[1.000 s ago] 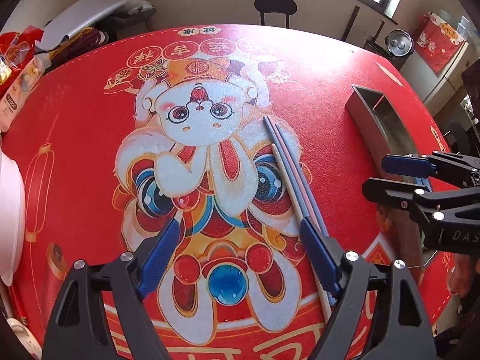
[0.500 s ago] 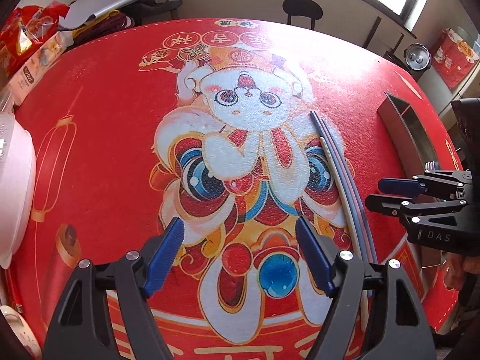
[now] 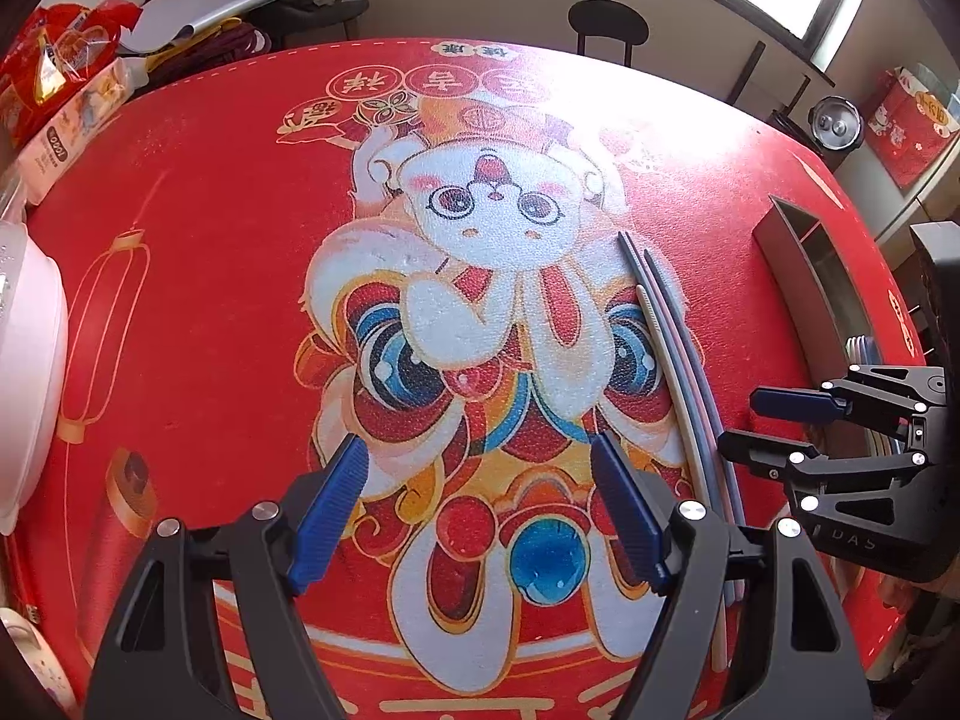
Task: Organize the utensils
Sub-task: 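Raise both open tools from the tray toward the loose chopsticks, then grasp a blue chopstick with the right tool while the left tool grasps a beige chopstick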
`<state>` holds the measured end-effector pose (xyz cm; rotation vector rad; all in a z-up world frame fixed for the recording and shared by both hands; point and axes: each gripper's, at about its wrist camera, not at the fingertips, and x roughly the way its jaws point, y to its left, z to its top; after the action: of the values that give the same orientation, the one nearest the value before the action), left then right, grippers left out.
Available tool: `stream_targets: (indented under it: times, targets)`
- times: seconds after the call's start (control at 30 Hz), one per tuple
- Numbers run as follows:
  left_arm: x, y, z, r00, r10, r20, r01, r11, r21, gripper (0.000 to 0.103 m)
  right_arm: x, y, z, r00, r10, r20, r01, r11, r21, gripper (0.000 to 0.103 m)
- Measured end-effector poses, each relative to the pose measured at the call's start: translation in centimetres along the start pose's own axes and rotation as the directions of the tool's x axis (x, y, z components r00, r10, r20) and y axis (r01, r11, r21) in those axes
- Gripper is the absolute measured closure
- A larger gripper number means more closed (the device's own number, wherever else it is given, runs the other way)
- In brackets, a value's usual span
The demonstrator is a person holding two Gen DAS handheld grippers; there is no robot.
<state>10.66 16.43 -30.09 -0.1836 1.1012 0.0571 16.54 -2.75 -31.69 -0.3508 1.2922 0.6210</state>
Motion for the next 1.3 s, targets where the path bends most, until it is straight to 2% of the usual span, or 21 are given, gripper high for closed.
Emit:
stream_targets:
  times: [0.1,0.23,0.37,0.5,0.63,0.67,0.83,0.9,1.13,1.3]
  targets:
    - [0.0,0.0,-0.1,1.0,-0.004,-0.001,0.004,1.0,-0.007,0.028,0.0,-0.2,-0.3,1.0,-0.007,-0.001,0.007,1.0,0.01,0.066]
    - [0.1,0.0,-0.4,1.0,-0.018,-0.009,0.018,1.0,-0.021,0.03,0.1,0.1,-1.2,0.999,-0.03,-0.019,0.03,1.0,-0.003,0.078]
    - [0.3,-0.4,-0.7,0.999,-0.039,-0.019,0.039,0.999,-0.024,0.035,-0.2,-0.2,-2.3,1.0,-0.008,-0.027,0.008,1.0,0.009,0.088]
    - [0.4,-1.3,-0.7,0.997,-0.072,-0.026,0.072,0.997,-0.013,0.05,-0.5,-0.9,-3.2,1.0,0.002,-0.023,-0.001,0.999,0.053,0.097]
    - [0.9,-3.1,-0.2,0.991,-0.13,-0.032,0.13,0.991,0.014,0.074,-1.1,-2.0,-4.6,1.0,0.013,-0.019,-0.011,0.996,0.088,0.097]
    - [1.0,-3.7,-0.1,0.99,-0.14,-0.034,0.141,0.99,0.026,0.076,-1.3,-2.3,-4.8,1.0,0.013,-0.018,-0.012,0.996,0.091,0.097]
    - [2.1,-6.6,0.3,0.985,-0.163,-0.051,0.167,0.982,0.089,0.079,-1.7,-2.8,-5.2,1.0,0.023,-0.015,-0.021,0.993,0.115,0.097]
    - [2.4,-7.3,0.4,0.984,-0.168,-0.06,0.173,0.98,0.102,0.087,-1.6,-3.1,-5.2,0.999,0.03,-0.013,-0.029,0.992,0.122,0.097]
    - [3.2,-7.8,0.7,0.978,-0.19,-0.085,0.197,0.977,0.085,0.092,-1.9,-3.1,-5.3,0.999,0.041,-0.009,-0.04,0.991,0.126,0.097]
    - [3.5,-7.6,0.6,0.982,-0.171,-0.085,0.177,0.982,0.067,0.093,-1.9,-2.7,-5.2,0.999,0.041,-0.008,-0.04,0.991,0.127,0.097]
